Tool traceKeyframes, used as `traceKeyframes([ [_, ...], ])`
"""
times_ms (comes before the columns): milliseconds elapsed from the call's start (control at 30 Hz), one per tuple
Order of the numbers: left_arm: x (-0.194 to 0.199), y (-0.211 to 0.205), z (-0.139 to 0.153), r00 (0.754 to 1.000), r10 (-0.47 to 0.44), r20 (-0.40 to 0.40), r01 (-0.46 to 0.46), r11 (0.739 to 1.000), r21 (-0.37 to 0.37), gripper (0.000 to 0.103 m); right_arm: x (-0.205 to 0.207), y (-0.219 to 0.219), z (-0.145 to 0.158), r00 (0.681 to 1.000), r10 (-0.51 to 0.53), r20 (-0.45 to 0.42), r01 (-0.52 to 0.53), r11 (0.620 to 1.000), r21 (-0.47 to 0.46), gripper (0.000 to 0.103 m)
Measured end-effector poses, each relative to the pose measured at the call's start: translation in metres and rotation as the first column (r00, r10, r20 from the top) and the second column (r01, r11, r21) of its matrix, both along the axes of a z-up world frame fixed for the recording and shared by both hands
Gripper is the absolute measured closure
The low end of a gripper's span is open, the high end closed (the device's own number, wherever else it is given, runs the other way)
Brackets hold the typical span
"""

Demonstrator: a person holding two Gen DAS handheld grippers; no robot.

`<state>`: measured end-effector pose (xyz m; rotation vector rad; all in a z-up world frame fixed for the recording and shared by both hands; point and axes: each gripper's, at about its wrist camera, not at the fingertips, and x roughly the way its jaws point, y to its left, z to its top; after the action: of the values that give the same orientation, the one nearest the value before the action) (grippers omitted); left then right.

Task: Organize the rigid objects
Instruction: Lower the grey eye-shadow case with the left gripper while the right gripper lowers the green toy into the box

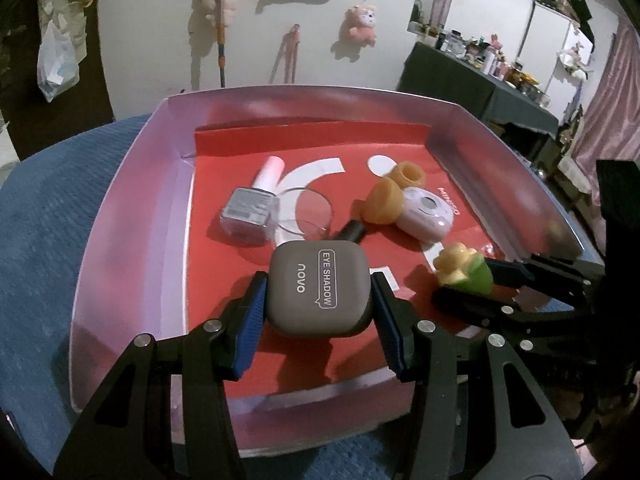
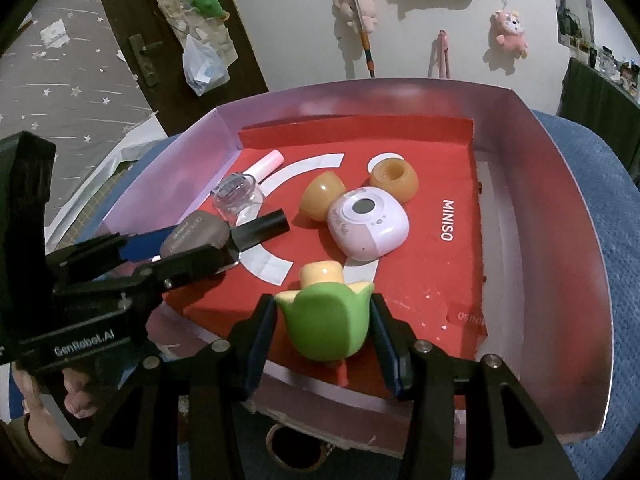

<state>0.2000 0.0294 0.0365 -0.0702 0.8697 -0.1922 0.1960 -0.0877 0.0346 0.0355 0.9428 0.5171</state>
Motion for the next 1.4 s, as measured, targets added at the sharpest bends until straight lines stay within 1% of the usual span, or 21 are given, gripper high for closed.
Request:
traceKeyframes([
  [100,0.001,0.006,0.000,1.000,0.015,-0.007,-0.015,1.000,-0.015,0.055,0.002,0.000,0.000,1.000,-0.008,0.006,0.008,1.000,-0.007,0.053],
  [200,-0.006,0.006,0.003,1.000,-0.012,-0.002,0.012,0.999,-0.049,0.055,0.002,-0.001,0.001,1.000,-0.009,0.006,0.009,1.000,-0.005,0.053],
  [267,-0.010,0.001,0.005,0.999,-0.045,-0.009,0.044,0.997,-0.071,0.055,0.003,-0.001,0.001,1.000,-0.009,0.003,0.009,1.000,-0.003,0.054],
  [300,-0.012,-0.002,0.006,0.997,-0.078,-0.022,0.075,0.992,-0.098,0.055,0.003,0.000,0.001,1.000,-0.009,0.001,0.009,1.000,-0.003,0.054],
  [367,-0.015,-0.009,0.006,0.991,-0.126,-0.039,0.120,0.984,-0.130,0.055,0.003,-0.001,0.001,1.000,-0.010,0.002,0.010,1.000,-0.001,0.054],
  [533,-0.015,-0.025,-0.002,0.974,-0.210,-0.079,0.199,0.972,-0.128,0.055,0.002,-0.002,0.002,1.000,-0.009,0.004,0.009,1.000,-0.003,0.053],
  [600,-0.011,-0.024,-0.007,0.974,-0.206,-0.096,0.193,0.972,-0.135,0.055,0.001,-0.001,0.003,1.000,-0.008,0.004,0.008,1.000,-0.004,0.053],
  [667,-0.004,-0.017,-0.012,0.980,-0.166,-0.111,0.151,0.980,-0.129,0.055,0.001,-0.001,0.003,1.000,-0.008,0.006,0.008,1.000,-0.006,0.053],
  [767,0.001,-0.007,-0.014,0.983,-0.148,-0.111,0.130,0.979,-0.157,0.055,0.001,-0.001,0.003,1.000,-0.007,0.006,0.007,1.000,-0.006,0.053],
  [800,0.002,-0.005,-0.014,0.985,-0.131,-0.108,0.115,0.983,-0.143,0.055,0.001,-0.001,0.003,1.000,-0.007,0.007,0.007,1.000,-0.007,0.053],
  [867,0.003,-0.005,-0.014,0.991,-0.096,-0.093,0.088,0.992,-0.089,0.055,0.002,0.000,0.002,1.000,-0.007,0.005,0.007,1.000,-0.008,0.053],
  [1000,0.007,-0.003,-0.015,0.995,-0.067,-0.080,0.061,0.996,-0.065,0.055,0.004,0.001,0.000,1.000,-0.010,0.006,0.011,1.000,-0.010,0.053],
  [1133,0.009,-0.005,-0.017,0.998,-0.028,-0.062,0.028,1.000,-0.001,0.055,0.006,0.002,0.000,0.999,-0.020,0.024,0.021,1.000,-0.021,0.053],
  [1233,0.012,-0.006,-0.018,0.999,-0.012,-0.052,0.012,1.000,0.018,0.055,0.008,0.005,-0.002,0.998,-0.028,0.050,0.031,0.998,-0.050,0.054],
  [1400,0.012,-0.007,-0.017,0.999,-0.005,-0.049,0.007,0.999,0.041,0.055,0.011,0.006,-0.002,0.997,-0.036,0.062,0.040,0.998,-0.058,0.053],
])
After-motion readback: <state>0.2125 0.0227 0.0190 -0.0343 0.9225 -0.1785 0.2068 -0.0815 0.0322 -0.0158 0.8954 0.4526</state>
